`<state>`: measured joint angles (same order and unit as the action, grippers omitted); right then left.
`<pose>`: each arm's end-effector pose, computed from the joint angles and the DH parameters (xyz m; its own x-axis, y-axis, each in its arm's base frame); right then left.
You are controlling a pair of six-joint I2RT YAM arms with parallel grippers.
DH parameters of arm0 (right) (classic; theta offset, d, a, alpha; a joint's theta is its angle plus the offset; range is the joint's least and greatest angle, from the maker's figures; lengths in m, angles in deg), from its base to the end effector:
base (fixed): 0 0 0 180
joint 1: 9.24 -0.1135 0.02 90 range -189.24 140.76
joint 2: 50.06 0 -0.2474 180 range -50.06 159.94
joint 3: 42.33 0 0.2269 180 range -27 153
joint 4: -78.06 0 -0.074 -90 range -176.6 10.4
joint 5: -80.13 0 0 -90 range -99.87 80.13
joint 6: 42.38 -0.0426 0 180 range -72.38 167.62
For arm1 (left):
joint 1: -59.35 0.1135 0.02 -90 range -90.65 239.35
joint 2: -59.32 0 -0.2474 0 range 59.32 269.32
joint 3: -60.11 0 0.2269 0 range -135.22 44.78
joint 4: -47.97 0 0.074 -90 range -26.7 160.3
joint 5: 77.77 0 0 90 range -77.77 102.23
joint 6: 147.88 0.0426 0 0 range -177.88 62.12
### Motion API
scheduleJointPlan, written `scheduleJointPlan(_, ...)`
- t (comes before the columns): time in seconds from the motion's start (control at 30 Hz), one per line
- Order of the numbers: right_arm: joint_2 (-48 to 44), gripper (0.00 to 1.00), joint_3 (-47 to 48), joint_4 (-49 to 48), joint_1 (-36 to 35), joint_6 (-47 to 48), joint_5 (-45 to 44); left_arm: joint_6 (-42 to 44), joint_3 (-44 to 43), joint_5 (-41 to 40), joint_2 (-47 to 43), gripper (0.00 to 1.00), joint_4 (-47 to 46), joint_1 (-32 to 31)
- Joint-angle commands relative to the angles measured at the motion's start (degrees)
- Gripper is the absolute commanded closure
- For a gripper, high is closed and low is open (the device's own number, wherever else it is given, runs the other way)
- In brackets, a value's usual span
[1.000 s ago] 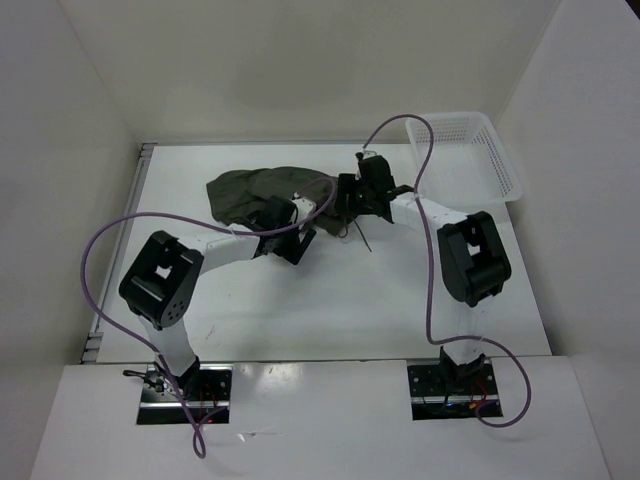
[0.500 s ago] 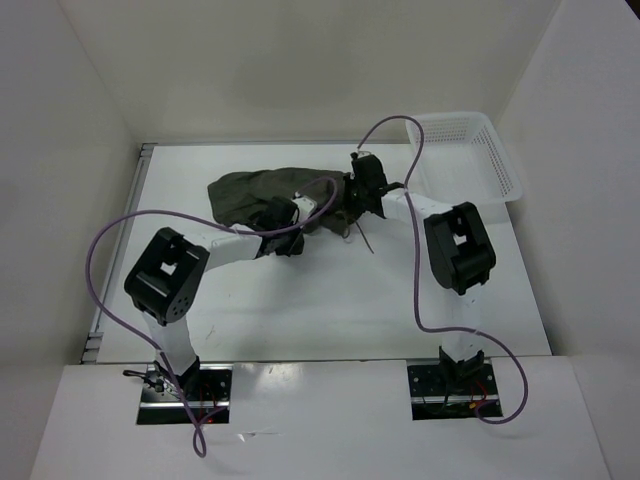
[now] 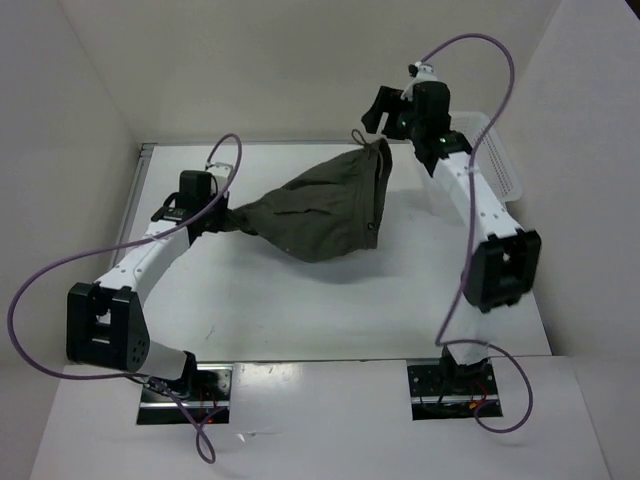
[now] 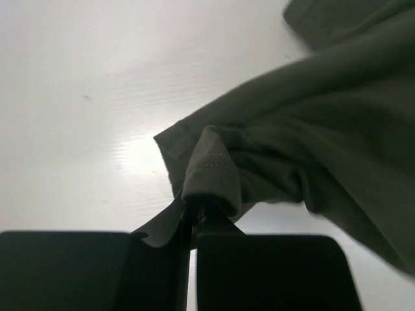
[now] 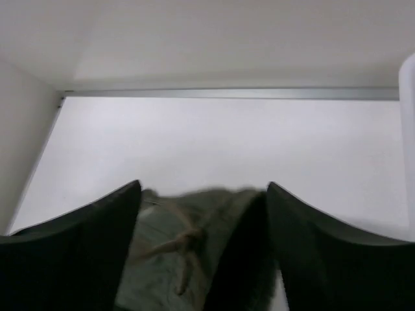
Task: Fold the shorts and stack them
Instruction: Move the shorts to the center of the board
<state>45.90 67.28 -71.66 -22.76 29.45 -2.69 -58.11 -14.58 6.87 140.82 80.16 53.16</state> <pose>0.3659 0.0934 0.3798 -0.3730 0.2285 -0.8992 -0.2442 0.9108 0.3328 0.2979 -0.0283 0.2580 -0.6258 0.0639 -0.7774 0.0327 0.9979 0.0557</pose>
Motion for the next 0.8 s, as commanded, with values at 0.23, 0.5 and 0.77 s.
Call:
scheduleJointPlan(0.23, 4.3, 0.08, -11.7, 3.6, -0.2, -1.1, 0.4, 0.2, 7.0, 4.0, -3.2, 1.00, 4.2, -5.0)
scheduleJointPlan(0.5, -13.3, 0.09, -35.1, -0.9, -10.6, -5.0, -4.0, 0.2, 9.7, 4.0, -4.2, 0.97, 4.2, -5.5)
scheduleJointPlan(0.77, -1.5, 0.09, -33.3, -8.3, -10.6, -2.7, -7.1, 0.2, 11.4, 3.0, -4.8, 0.72, 6.3, -5.5)
